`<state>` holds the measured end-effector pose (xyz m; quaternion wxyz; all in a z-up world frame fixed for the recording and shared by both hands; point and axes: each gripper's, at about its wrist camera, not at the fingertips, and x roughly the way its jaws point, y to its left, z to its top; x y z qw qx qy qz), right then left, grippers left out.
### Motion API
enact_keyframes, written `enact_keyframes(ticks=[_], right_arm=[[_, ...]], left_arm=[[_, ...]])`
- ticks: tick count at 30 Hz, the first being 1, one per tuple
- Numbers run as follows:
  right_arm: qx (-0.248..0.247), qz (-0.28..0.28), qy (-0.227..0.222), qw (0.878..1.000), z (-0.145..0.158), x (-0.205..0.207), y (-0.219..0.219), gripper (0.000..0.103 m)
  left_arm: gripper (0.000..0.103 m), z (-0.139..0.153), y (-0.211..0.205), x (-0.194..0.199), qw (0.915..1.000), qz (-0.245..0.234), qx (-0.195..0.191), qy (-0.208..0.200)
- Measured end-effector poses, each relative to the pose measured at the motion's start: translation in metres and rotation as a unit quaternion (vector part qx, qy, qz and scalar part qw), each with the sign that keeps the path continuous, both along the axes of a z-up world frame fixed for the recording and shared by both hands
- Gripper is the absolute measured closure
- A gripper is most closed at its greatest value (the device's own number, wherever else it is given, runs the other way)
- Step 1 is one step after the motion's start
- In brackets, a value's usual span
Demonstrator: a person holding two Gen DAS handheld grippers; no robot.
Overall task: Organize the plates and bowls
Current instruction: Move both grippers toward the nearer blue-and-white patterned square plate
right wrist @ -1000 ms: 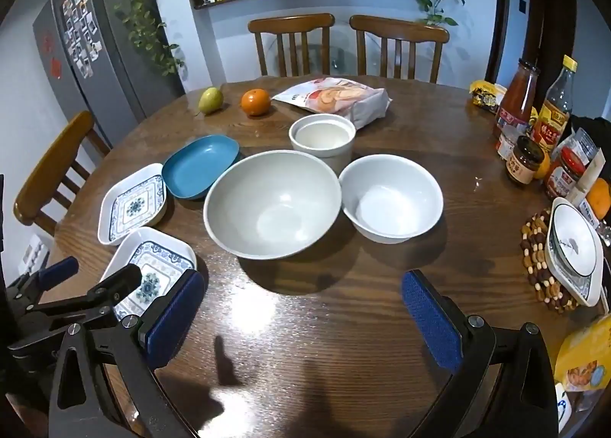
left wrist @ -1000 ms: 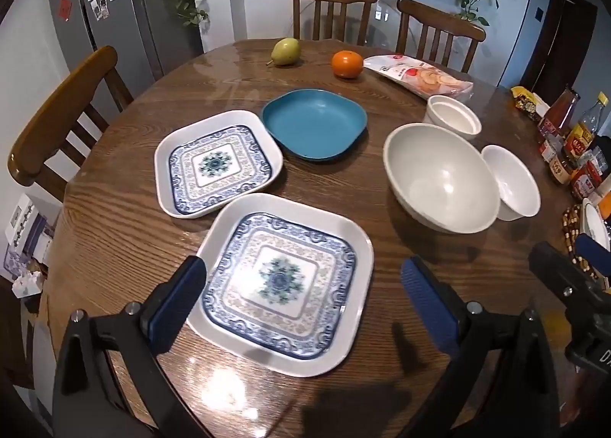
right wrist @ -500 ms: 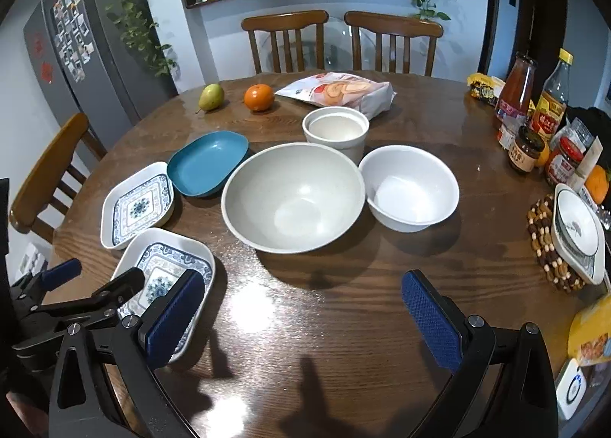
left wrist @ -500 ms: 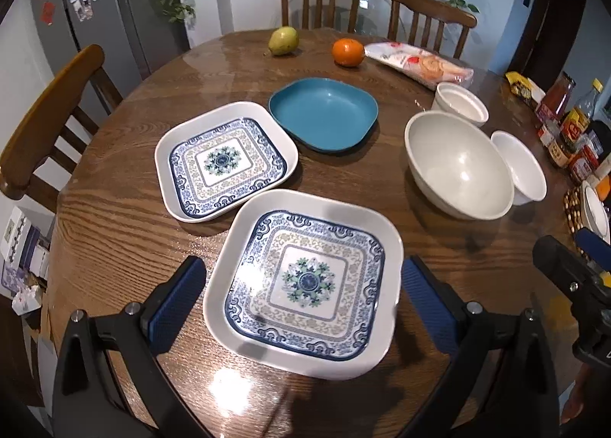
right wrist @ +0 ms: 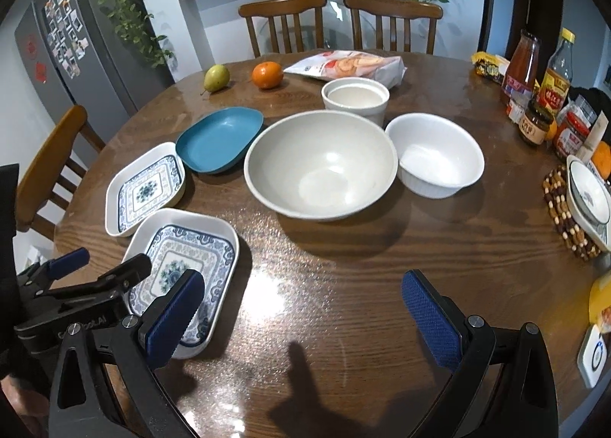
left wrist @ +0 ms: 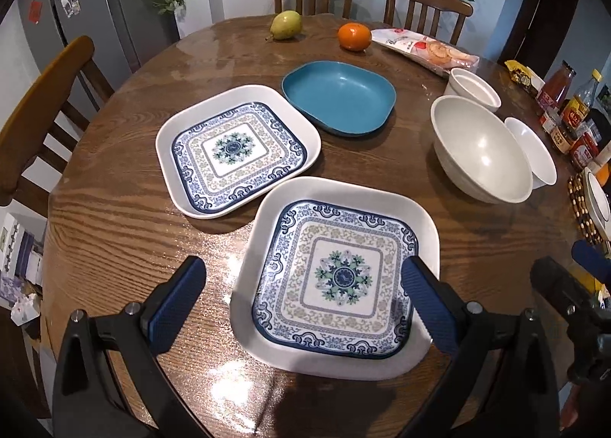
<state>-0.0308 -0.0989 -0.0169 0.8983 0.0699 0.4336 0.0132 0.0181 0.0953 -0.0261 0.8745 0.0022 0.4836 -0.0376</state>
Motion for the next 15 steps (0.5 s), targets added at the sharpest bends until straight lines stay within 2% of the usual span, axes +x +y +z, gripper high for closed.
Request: enact_keyframes(ticks=[6, 13, 15], right_arm=[[0.002, 0.008, 0.003, 1.0, -0.001, 0.001, 0.005, 0.0], [0.012, 0.029, 0.011, 0.999, -0.006, 0.007, 0.012, 0.0], [0.015, 0.032, 0.011, 0.999, -0.007, 0.007, 0.014, 0.0]], left_arm=[[0.001, -0.001, 0.002, 0.001, 0.9999, -0.002, -0.01, 0.001], [0.001, -0.006, 0.003, 0.003, 0.9999, -0.003, 0.007, 0.013], [0.001, -0.007, 0.005, 0.003, 0.9999, -0.005, 0.0, 0.016]])
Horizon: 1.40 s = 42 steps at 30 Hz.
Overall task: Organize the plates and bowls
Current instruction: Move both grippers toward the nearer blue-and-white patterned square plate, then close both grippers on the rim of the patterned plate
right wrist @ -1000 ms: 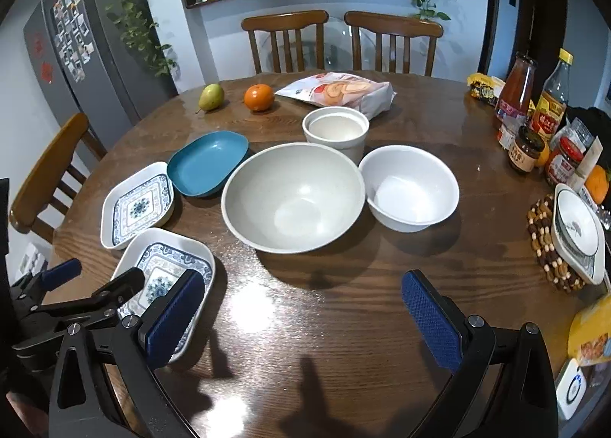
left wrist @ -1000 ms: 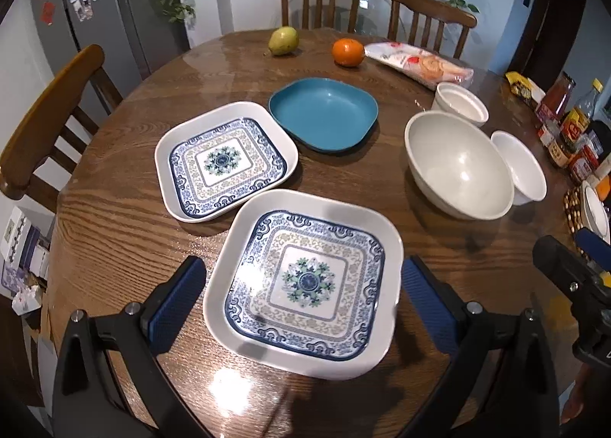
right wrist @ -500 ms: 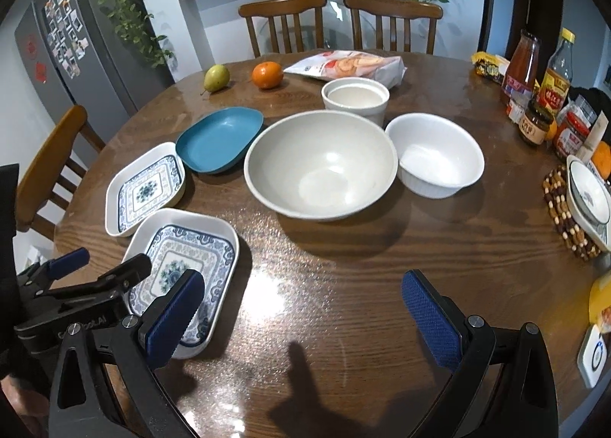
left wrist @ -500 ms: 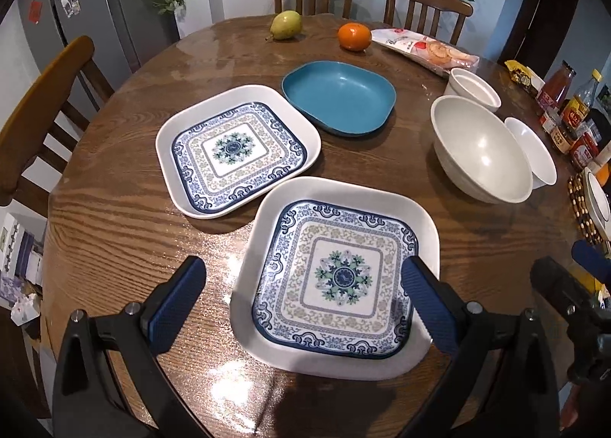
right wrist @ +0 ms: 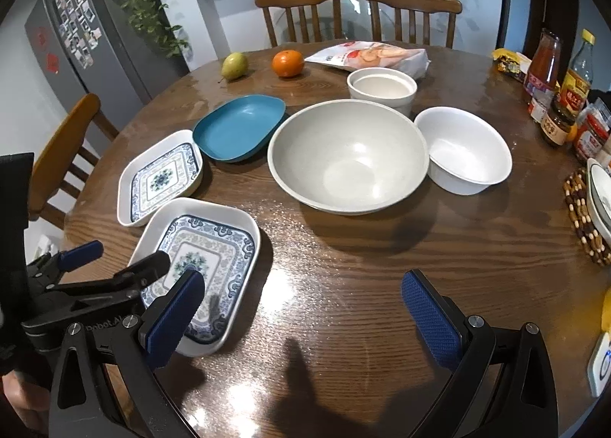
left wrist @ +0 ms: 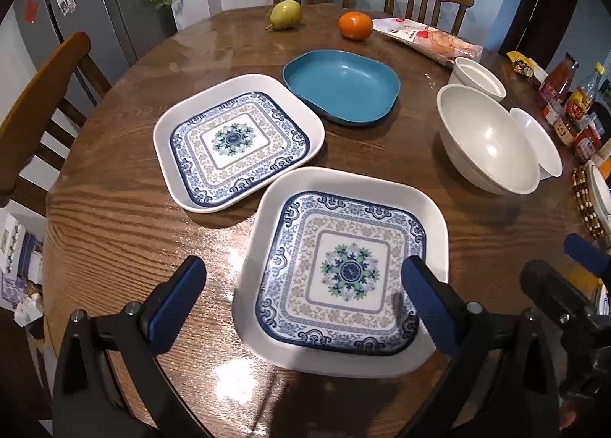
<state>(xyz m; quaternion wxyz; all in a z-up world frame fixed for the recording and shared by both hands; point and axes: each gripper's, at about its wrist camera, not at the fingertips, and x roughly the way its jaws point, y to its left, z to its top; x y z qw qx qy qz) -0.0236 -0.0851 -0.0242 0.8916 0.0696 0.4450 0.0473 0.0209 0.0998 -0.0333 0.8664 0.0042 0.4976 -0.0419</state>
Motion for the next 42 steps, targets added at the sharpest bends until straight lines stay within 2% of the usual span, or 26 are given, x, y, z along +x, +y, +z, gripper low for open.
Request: enact_keyframes(ticks=[3, 5, 7, 10, 17, 19, 21, 23, 25, 27, 29, 32, 36, 39, 42], right_arm=[[0.0, 0.008, 0.005, 1.0, -0.003, 0.002, 0.002, 0.0], [0.003, 0.01, 0.011, 1.0, -0.006, 0.004, 0.004, 0.0], [0.008, 0.012, 0.022, 1.0, -0.01, 0.009, 0.006, 0.0], [0.017, 0.016, 0.025, 0.999, -0.013, 0.014, 0.01, 0.003], [0.035, 0.038, 0.055, 0.997, -0.03, 0.029, 0.026, 0.032], [0.044, 0.045, 0.068, 0.996, -0.038, 0.033, 0.03, 0.04], [0.045, 0.052, 0.076, 0.995, -0.043, 0.036, 0.034, 0.051], [0.042, 0.057, 0.084, 0.994, -0.048, 0.038, 0.037, 0.057], [0.037, 0.061, 0.089, 0.994, -0.052, 0.04, 0.039, 0.07], [0.041, 0.068, 0.096, 0.992, -0.055, 0.042, 0.04, 0.084], [0.045, 0.075, 0.1, 0.991, -0.058, 0.044, 0.04, 0.091], [0.028, 0.082, 0.093, 0.992, -0.057, 0.046, 0.043, 0.092], [0.03, 0.078, 0.092, 0.992, -0.055, 0.045, 0.036, 0.092], [0.04, 0.087, 0.086, 0.992, -0.043, 0.037, 0.026, 0.092], [0.022, 0.094, 0.078, 0.992, -0.036, 0.026, 0.018, 0.092]], left_arm=[[0.003, -0.003, 0.003, 0.001, 1.0, 0.003, 0.006, 0.004], [0.01, -0.005, 0.005, 0.003, 0.9999, 0.003, 0.002, 0.011], [0.03, -0.009, 0.014, 0.005, 0.9993, 0.007, -0.025, 0.025], [0.037, -0.015, 0.018, 0.011, 0.9991, 0.011, -0.02, 0.035], [0.038, -0.019, 0.02, 0.016, 0.9988, -0.006, -0.016, 0.046], [0.049, -0.024, 0.022, 0.018, 0.9982, -0.009, -0.022, 0.055], [0.055, -0.028, 0.024, 0.02, 0.9975, -0.01, -0.022, 0.066], [0.059, -0.031, 0.027, 0.022, 0.997, -0.01, -0.024, 0.073], [0.067, -0.033, 0.031, 0.023, 0.9966, -0.004, -0.025, 0.078], [0.07, -0.033, 0.035, 0.024, 0.9962, 0.002, -0.033, 0.08], [0.075, -0.033, 0.038, 0.022, 0.9961, 0.006, -0.036, 0.08], [0.08, -0.032, 0.037, 0.018, 0.9959, 0.007, -0.036, 0.082], [0.087, -0.032, 0.034, 0.007, 0.9949, 0.014, -0.048, 0.088], [0.088, -0.025, 0.028, -0.008, 0.995, 0.015, -0.055, 0.082], [0.089, -0.019, 0.012, -0.022, 0.9952, 0.003, -0.061, 0.076]])
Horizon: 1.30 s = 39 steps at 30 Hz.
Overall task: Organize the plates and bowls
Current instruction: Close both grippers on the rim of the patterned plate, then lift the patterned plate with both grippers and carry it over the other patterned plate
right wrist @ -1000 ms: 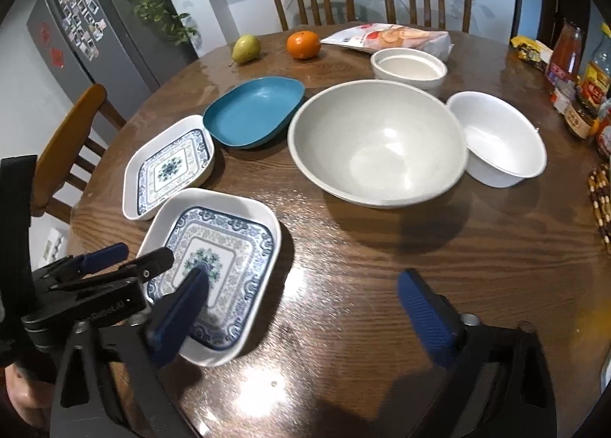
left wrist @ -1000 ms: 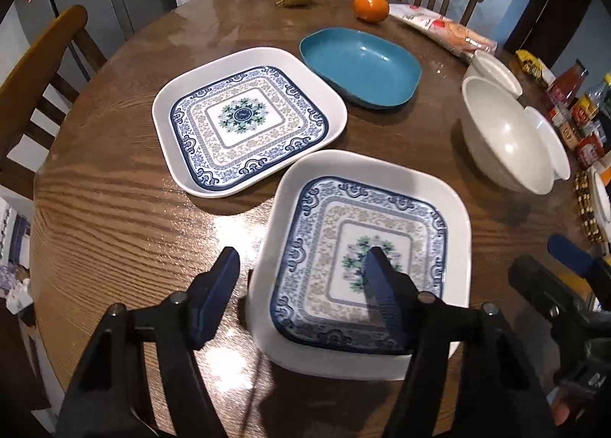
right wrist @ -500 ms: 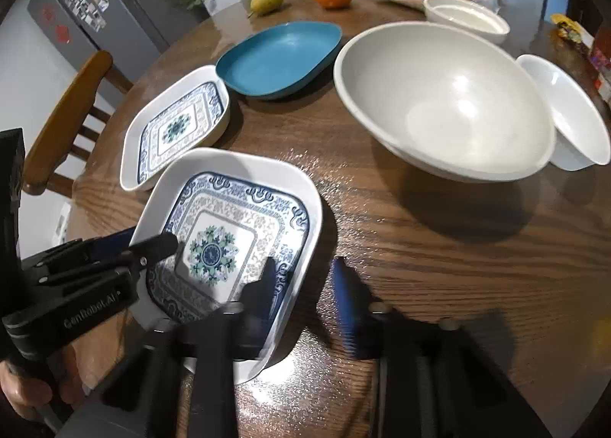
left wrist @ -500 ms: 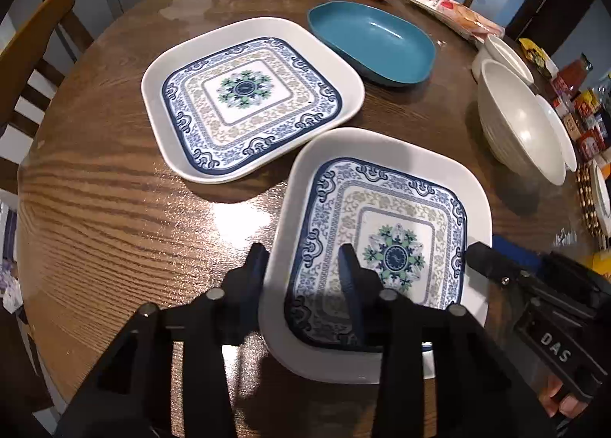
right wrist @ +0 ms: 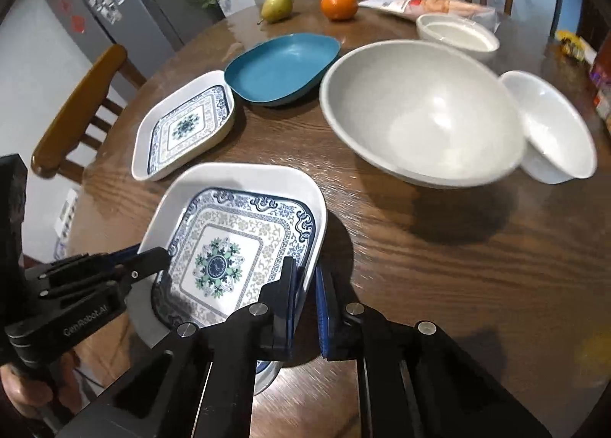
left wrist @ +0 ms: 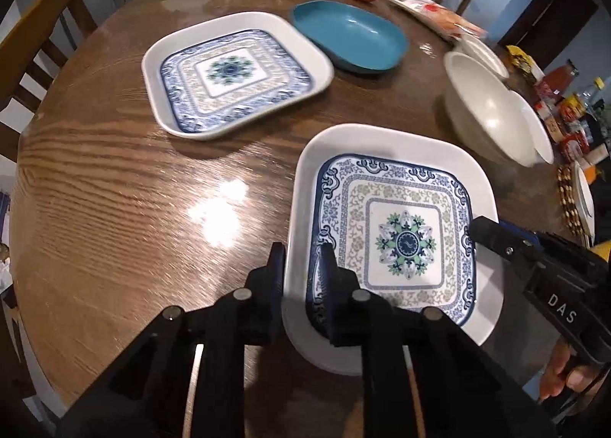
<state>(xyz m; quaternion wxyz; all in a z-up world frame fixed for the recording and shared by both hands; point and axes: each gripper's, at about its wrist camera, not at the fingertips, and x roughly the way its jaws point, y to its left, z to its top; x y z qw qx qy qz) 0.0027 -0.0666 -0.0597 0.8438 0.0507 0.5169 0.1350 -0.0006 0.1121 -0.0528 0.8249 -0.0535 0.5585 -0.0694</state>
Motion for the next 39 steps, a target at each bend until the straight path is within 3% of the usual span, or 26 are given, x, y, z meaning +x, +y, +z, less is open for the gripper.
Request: enact_keyframes(ticks=[6, 17, 21, 23, 28, 34, 39], right_arm=[[0.004, -0.009, 0.022, 1.0, -0.009, -0.003, -0.029, 0.092], [0.024, 0.006, 0.035, 0.999, -0.025, -0.004, -0.032, 0.091], [0.023, 0.008, 0.027, 0.999, -0.022, -0.005, -0.035, 0.086], [0.022, 0.01, 0.014, 1.0, -0.017, -0.007, -0.038, 0.081], [0.033, 0.02, -0.011, 0.999, -0.003, -0.008, -0.042, 0.078], [0.061, 0.074, -0.03, 0.995, 0.02, -0.005, -0.021, 0.077], [0.057, 0.122, -0.044, 0.99, 0.04, 0.015, 0.016, 0.077]], left_arm=[[0.088, -0.007, -0.024, -0.011, 0.9998, -0.014, -0.001, 0.012], [0.089, -0.015, -0.024, -0.006, 0.9994, 0.011, 0.012, 0.031], [0.085, -0.006, -0.019, -0.005, 0.9993, 0.034, 0.005, 0.014], [0.078, -0.002, -0.016, -0.004, 0.9988, 0.047, 0.006, 0.005], [0.041, 0.013, 0.002, 0.001, 0.9953, 0.093, 0.006, -0.027], [0.029, 0.022, 0.034, 0.009, 0.9897, 0.137, -0.001, -0.042], [0.029, 0.028, 0.059, 0.019, 0.9858, 0.159, -0.01, -0.052]])
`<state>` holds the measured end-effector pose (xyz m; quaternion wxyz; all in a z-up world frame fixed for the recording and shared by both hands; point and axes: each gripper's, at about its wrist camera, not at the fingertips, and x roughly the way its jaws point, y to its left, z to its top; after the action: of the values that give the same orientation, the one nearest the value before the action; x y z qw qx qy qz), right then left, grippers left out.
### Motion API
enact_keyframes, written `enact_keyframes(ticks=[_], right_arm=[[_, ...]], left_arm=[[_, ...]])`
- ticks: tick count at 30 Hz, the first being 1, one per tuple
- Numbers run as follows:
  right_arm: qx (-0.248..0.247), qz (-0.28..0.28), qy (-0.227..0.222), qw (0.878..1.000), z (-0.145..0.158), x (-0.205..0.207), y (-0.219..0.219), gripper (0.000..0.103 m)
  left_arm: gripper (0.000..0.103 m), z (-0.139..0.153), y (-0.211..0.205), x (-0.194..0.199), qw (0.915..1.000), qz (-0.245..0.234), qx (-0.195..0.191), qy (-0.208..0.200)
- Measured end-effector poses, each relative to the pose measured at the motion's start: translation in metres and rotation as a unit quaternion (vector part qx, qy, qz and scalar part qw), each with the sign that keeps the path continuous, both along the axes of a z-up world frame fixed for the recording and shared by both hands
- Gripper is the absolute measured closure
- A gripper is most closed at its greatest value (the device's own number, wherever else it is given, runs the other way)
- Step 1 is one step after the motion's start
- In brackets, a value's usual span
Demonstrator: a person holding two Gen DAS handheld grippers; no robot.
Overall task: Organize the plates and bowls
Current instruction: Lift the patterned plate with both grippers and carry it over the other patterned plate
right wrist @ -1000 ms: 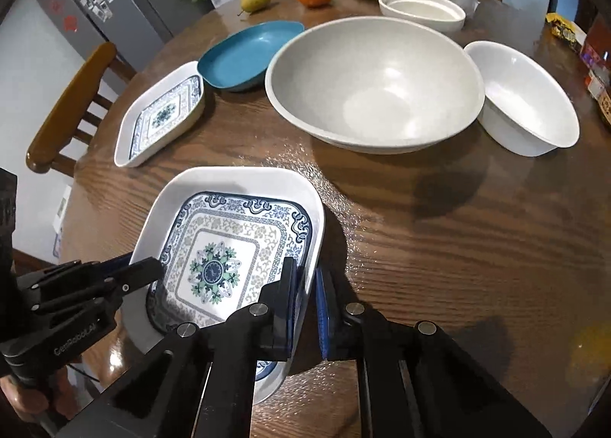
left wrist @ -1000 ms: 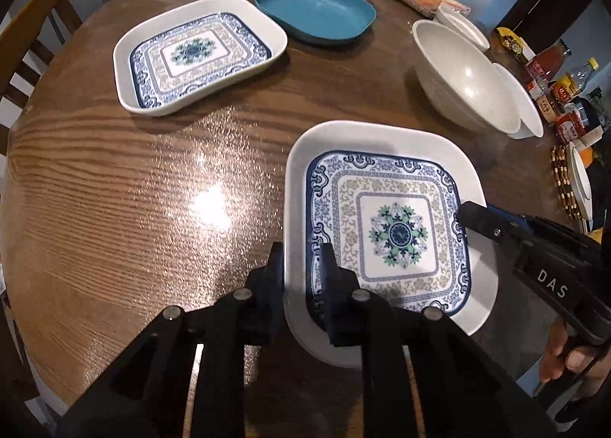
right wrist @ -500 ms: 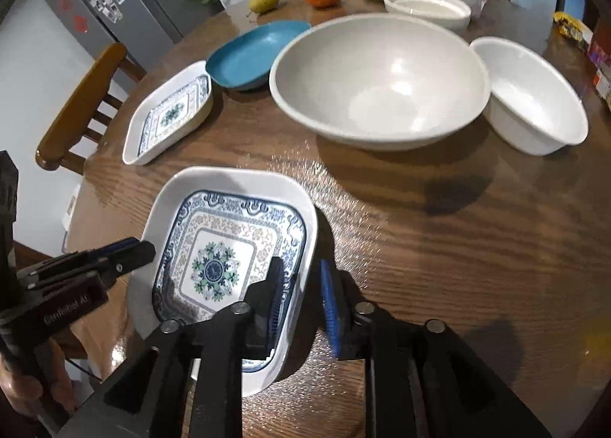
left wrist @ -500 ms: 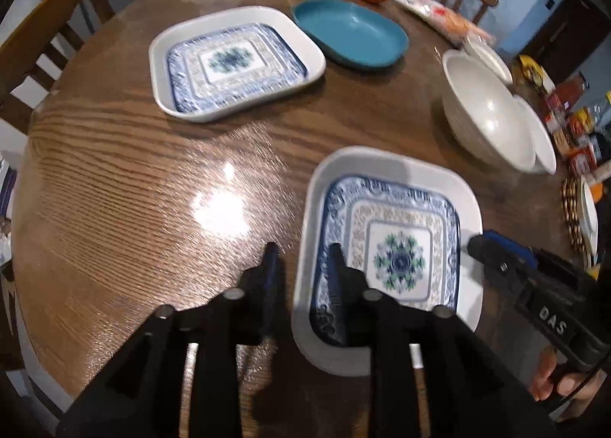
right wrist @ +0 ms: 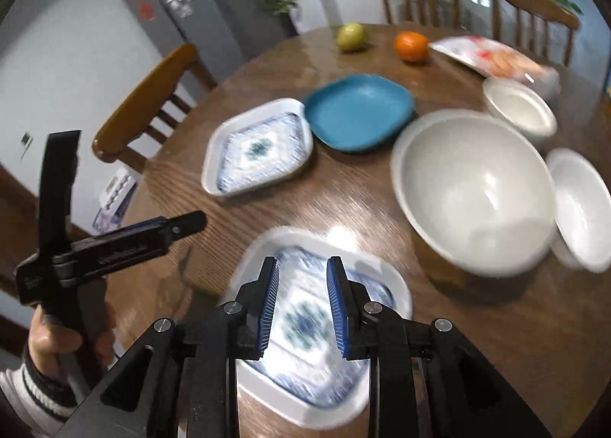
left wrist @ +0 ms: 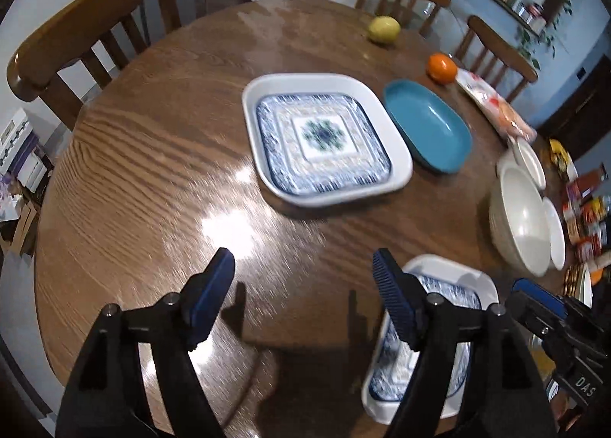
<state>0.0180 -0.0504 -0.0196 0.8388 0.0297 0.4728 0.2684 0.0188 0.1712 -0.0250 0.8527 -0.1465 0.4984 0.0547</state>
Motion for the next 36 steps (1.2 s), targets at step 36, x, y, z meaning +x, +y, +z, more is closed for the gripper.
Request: enact_keyframes(ticks=[36], right_arm=[[-0.074, -0.037, 0.052, 0.995, -0.054, 0.14, 0.096, 0.077]], left_arm=[[0.059, -0.034, 0.042, 0.088, 0.9993, -0.006, 0.032, 0.016]])
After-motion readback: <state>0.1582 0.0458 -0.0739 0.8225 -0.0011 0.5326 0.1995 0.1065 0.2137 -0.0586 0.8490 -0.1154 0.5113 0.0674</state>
